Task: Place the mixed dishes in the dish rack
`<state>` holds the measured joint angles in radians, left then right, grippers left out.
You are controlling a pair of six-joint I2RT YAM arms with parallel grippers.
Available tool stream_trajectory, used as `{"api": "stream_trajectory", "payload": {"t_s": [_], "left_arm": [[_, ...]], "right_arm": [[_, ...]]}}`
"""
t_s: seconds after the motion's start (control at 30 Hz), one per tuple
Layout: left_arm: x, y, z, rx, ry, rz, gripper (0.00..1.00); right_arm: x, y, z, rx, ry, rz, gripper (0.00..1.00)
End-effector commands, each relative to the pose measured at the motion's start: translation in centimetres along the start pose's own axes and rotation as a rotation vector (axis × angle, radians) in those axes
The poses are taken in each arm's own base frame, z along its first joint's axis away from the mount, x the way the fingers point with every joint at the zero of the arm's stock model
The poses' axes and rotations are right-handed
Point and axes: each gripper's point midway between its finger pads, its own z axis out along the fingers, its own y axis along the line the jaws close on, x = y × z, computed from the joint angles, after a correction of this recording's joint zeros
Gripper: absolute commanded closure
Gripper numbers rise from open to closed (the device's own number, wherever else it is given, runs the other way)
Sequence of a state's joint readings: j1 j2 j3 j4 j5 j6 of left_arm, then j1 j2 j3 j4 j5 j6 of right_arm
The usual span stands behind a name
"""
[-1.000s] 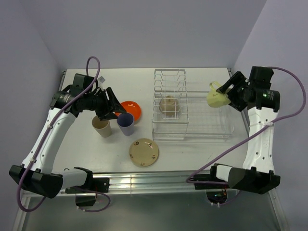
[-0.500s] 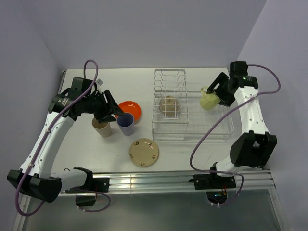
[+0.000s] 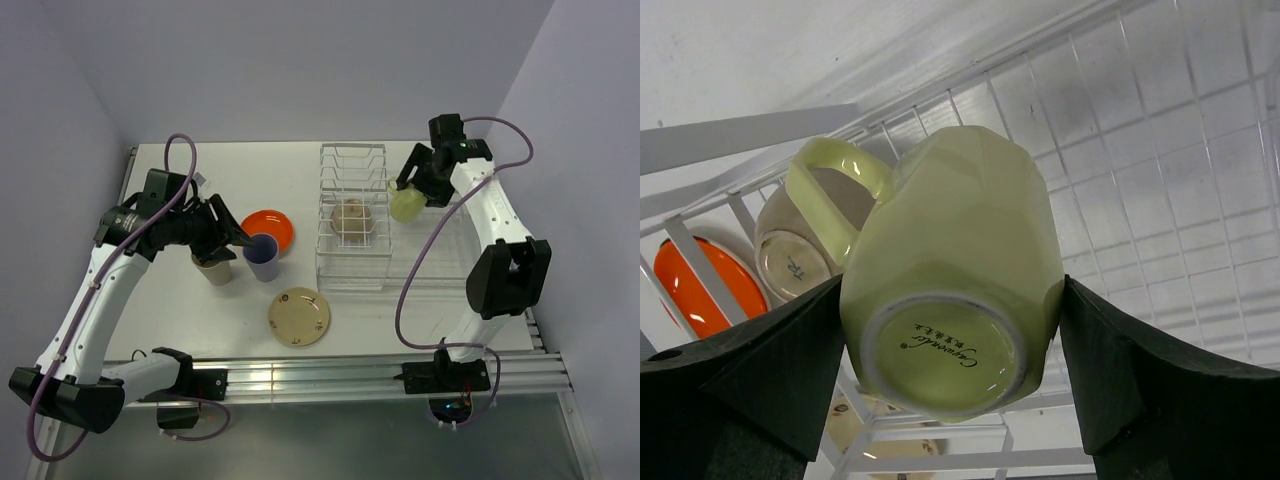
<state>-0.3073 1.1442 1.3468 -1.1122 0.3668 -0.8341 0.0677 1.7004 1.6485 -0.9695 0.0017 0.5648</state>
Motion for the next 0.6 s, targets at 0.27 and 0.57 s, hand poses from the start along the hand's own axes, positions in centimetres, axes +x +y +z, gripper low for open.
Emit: {"api": "stream_trajectory", "payload": {"t_s": [0.27, 0.57], "left_arm": [[0.5, 1.0, 0.2, -0.01, -0.02, -0.043, 0.4], [0.6, 1.9, 1.8, -0.039, 0.003, -0.058, 0.39]], "right_arm": [[0.2, 0.0, 0.0, -0.019, -0.078, -0.068, 1.0], [0.4, 1.1, 1.4, -0.02, -0.068, -0.131, 1.0]]}}
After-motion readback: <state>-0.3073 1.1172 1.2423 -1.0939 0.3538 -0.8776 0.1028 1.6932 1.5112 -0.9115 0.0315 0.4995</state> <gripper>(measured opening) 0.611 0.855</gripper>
